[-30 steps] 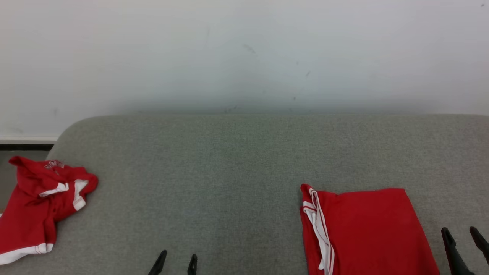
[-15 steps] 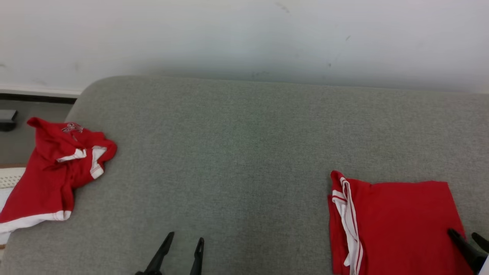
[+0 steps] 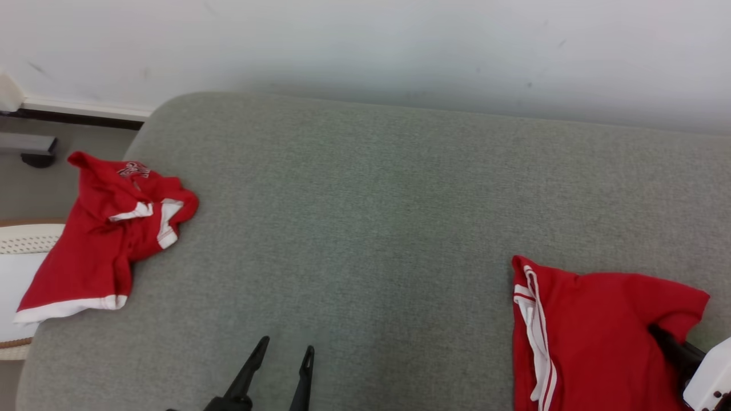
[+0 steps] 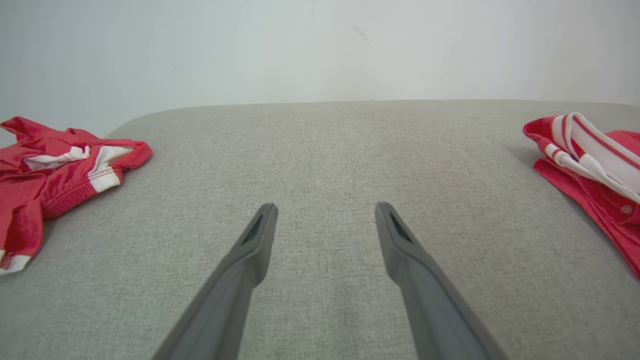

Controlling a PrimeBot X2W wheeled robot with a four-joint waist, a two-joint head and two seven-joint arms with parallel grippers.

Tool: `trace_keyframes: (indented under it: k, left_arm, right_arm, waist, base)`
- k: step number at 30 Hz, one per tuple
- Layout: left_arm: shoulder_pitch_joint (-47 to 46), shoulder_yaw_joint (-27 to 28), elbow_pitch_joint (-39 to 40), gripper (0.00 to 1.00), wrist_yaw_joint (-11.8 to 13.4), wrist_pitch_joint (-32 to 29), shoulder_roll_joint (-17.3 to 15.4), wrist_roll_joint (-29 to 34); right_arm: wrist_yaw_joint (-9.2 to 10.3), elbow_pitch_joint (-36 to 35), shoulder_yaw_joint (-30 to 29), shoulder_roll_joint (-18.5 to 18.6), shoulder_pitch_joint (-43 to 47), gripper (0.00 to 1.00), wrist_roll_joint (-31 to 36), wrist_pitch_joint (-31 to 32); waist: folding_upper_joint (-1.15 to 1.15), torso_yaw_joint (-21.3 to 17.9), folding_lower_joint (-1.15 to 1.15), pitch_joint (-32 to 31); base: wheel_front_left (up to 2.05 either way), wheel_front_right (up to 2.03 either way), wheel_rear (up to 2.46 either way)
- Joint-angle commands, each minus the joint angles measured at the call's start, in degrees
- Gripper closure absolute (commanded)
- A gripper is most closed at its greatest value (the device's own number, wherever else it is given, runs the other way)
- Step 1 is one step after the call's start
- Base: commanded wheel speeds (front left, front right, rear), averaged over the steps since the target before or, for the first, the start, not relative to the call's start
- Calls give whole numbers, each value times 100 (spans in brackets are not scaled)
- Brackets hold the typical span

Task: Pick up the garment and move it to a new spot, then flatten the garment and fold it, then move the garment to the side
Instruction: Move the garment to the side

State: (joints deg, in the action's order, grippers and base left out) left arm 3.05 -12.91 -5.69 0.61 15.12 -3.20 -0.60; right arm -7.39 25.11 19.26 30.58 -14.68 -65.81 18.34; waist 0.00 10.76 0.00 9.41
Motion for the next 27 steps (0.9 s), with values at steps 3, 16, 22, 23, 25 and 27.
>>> trace_keyframes:
  k: [3,16,22,23,25,27]
  left_arm:
    - [-77,-30,69,0,45,3,-13,-5]
    - [-666,-173,307,0,-72,2,-164,194]
    - [-1281,-456,352,0,-198,2,-270,329]
    - [-1386,-523,362,0,-215,2,-275,354]
    - [-1572,-645,403,0,-234,2,-277,384]
    - [-1718,-759,454,0,-233,2,-261,405]
  right_arm:
    - [-15,-77,184,167,-213,100,14,-228]
    - [-3,769,310,730,-1468,100,1014,-1348]
    - [-3,1339,147,837,-2031,100,1350,-1838]
    - [-3,1432,104,843,-2123,100,1378,-1896]
    - [-3,1616,13,881,-2334,100,1463,-2016]
    - [-3,1808,-79,967,-2553,100,1556,-2093]
  waist:
    - [0,-207,0,66]
    - [0,-1540,0,1020]
    - [0,-1795,0,1555]
    - [0,-1789,0,1628]
    - [0,-1752,0,1768]
    - [0,-1689,0,1910]
  base:
    - [0,0,0]
    - [0,0,0]
    - [0,0,0]
    - [0,0,0]
    - [0,0,0]
    - [0,0,0]
